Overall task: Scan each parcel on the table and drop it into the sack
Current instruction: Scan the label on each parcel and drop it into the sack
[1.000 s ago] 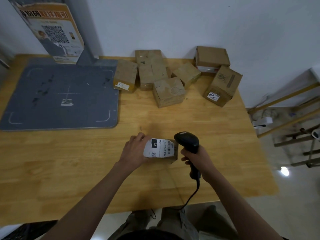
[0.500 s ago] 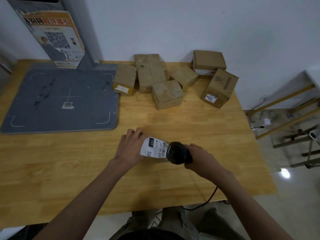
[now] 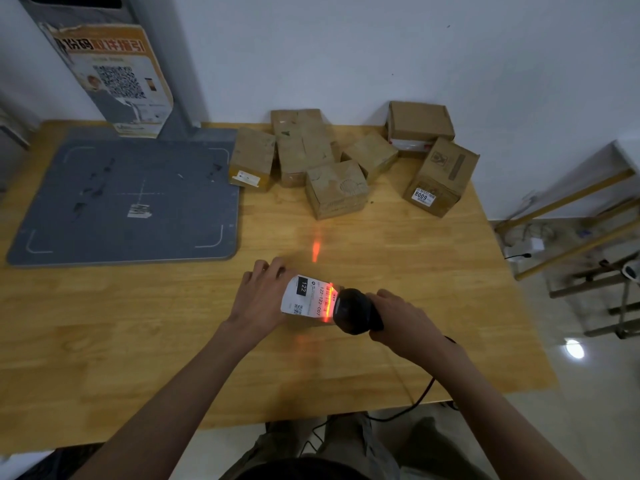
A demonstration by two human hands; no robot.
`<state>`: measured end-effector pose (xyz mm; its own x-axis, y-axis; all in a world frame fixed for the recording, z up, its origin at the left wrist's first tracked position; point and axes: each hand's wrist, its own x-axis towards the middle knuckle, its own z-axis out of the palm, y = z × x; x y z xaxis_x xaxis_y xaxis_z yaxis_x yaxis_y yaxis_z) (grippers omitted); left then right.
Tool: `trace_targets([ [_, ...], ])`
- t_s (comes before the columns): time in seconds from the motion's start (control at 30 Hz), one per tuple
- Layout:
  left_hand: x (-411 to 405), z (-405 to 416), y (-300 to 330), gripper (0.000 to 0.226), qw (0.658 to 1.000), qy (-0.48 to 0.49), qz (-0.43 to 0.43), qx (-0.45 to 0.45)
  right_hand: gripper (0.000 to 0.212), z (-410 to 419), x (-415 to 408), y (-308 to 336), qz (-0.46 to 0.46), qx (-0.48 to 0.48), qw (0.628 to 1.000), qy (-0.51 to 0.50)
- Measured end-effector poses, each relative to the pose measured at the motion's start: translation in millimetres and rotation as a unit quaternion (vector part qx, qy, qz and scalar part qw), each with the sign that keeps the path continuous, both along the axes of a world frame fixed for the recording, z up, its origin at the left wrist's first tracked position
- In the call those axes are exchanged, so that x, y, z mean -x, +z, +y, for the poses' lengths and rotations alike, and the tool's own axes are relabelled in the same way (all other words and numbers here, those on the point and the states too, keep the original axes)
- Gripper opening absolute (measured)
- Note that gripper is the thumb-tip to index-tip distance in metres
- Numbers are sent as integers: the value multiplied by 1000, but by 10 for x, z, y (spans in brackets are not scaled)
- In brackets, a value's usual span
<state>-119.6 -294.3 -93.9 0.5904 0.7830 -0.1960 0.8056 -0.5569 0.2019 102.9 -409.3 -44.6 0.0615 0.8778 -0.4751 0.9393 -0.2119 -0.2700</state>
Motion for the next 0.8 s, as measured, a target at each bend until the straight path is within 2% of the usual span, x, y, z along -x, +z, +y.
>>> trace_targets([
  [0.53,20,-16,27,63,1000,7,-6,12,48,17,29,54,2,16,1000,-1],
  [0.8,71,-103,66,63,995,-21,-70,61,37,-267,115,44,72,-9,991,-109],
])
